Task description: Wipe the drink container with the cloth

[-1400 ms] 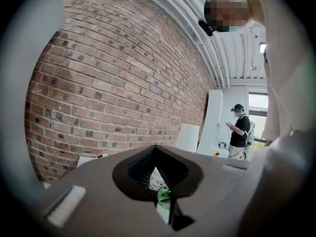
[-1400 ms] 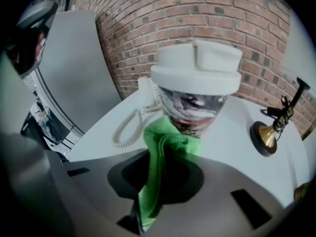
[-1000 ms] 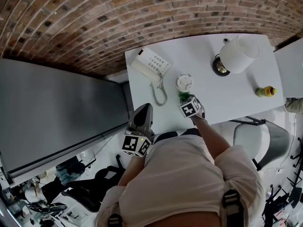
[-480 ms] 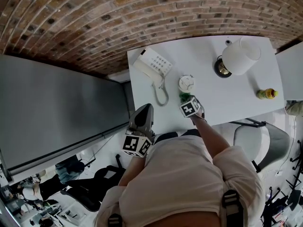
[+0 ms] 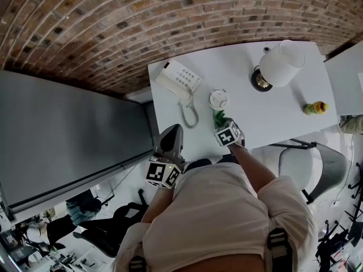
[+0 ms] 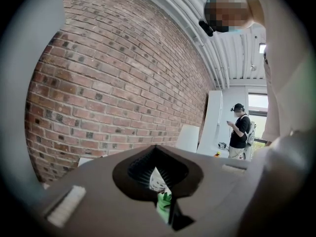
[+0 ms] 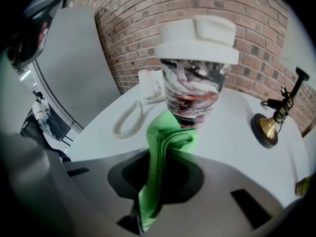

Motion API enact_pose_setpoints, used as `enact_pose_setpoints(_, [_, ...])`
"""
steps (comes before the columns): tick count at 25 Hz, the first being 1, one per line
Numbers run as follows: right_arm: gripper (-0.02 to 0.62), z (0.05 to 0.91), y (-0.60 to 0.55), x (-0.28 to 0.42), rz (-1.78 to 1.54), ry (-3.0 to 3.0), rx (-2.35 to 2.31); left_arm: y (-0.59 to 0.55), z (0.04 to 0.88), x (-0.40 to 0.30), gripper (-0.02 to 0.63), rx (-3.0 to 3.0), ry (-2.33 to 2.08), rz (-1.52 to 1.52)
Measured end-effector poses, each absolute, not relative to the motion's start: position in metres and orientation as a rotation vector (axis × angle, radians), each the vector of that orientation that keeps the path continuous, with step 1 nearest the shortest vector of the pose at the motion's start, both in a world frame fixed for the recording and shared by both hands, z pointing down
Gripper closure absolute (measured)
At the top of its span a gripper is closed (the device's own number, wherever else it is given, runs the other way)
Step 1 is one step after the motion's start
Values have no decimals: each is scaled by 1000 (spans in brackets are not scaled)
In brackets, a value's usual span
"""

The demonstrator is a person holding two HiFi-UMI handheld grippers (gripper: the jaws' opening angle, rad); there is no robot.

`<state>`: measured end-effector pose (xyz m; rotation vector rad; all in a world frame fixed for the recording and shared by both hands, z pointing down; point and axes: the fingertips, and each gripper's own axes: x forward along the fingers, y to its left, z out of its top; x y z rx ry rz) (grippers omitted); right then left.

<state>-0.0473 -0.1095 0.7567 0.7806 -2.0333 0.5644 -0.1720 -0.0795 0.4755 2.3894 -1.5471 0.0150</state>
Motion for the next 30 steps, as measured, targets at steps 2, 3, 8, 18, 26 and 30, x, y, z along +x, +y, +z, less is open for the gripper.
enact_pose_setpoints(2, [554,745,-105,-47,561,-2061,790,-79,473,-171,606,2401,-1546,14])
enact_pose_setpoints(3, [554,737,-104,-46,557,-2074,800,-79,473,-171,606,2404,-1546,14])
enact_pose_setpoints(8, [554,695,-102,-44,538,-2159,870,-75,466,-171,606,2421,-1543,-1])
enact_pose_setpoints(18, [554,574,-97,-41,457,-2420,1117,-72,442,-165,606,2482,-1577,-35])
enact_pose_setpoints(26, [554,472,-113,-28,345,-2648,1270,-69,416,-166,606,2535,-1647,-58])
enact_pose_setpoints(30, [554,440,-111,-24,261,-2706,1277,-66,407,-169,606,2533,-1687,-94])
